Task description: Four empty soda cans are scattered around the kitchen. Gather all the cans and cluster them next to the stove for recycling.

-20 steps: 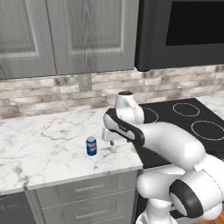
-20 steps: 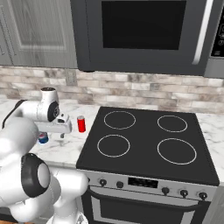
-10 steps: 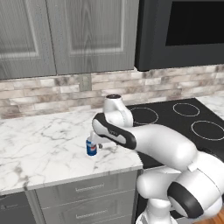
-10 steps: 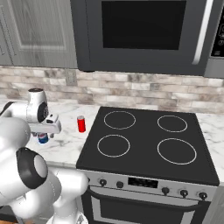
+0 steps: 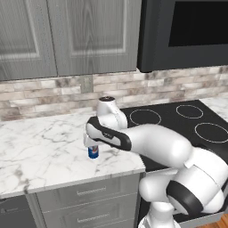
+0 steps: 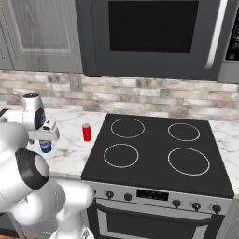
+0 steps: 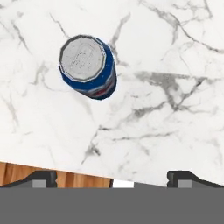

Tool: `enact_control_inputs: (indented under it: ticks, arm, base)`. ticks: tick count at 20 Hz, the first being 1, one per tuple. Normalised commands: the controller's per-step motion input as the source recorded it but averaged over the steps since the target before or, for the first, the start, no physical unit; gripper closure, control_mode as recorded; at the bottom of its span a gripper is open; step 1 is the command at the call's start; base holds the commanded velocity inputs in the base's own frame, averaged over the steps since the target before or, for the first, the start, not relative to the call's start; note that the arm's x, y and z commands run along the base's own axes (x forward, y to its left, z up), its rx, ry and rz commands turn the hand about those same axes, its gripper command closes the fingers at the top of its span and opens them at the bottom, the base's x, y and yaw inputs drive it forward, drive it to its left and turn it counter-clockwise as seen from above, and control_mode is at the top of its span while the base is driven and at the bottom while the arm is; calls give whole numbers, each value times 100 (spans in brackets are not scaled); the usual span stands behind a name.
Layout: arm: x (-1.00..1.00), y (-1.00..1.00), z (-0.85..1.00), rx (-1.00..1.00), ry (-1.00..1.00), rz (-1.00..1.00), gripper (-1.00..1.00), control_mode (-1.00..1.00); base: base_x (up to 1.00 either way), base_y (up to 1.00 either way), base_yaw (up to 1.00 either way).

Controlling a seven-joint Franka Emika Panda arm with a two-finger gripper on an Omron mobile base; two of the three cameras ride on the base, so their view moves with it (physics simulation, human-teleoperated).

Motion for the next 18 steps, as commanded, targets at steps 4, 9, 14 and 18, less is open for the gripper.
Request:
enact_control_inputs:
  ticks: [4, 9, 14, 18]
  arm:
    - [16, 9, 0, 0, -3, 0, -100, -100]
    - [16, 14, 0, 0, 0, 0, -100, -100]
    - [17, 8, 0, 0, 0, 0, -100, -100]
    - [19, 2, -2, 0, 0, 0, -100, -100]
  base:
    - [0, 0, 0]
    - [0, 0, 0]
    - [0, 0, 0]
    - [0, 0, 0]
